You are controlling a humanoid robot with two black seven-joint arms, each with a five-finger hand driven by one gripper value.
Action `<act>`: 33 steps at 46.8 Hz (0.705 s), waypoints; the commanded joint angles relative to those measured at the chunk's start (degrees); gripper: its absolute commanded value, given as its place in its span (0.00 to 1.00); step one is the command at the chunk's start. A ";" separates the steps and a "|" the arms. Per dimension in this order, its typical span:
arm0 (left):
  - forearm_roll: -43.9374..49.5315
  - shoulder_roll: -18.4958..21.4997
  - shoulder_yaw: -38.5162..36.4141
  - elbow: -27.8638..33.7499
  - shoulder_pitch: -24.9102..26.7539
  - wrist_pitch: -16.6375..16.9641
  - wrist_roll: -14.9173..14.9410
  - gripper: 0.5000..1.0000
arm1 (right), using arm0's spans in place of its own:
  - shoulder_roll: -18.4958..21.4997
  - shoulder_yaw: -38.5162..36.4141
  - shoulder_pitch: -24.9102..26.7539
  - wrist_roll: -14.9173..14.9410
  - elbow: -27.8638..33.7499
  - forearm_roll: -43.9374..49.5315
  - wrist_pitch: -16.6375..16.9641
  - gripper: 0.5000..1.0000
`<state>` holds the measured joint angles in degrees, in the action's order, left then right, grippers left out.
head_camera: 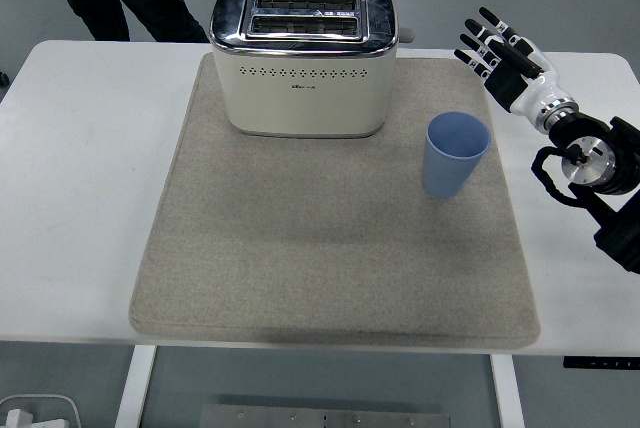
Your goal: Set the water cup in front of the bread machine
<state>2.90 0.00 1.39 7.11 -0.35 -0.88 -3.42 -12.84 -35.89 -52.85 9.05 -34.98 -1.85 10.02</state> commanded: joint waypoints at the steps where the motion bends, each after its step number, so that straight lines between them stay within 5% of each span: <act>1: 0.00 0.00 0.10 -0.08 0.00 0.00 -0.01 1.00 | -0.26 0.04 -0.06 0.00 0.00 -0.08 0.26 0.85; 33: 0.00 0.00 0.10 -0.08 0.00 0.00 -0.01 1.00 | -2.46 0.65 0.29 0.00 0.09 0.45 4.57 0.85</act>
<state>2.95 0.00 1.50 7.03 -0.35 -0.91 -3.43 -14.85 -35.46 -52.56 9.05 -34.97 -1.49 14.17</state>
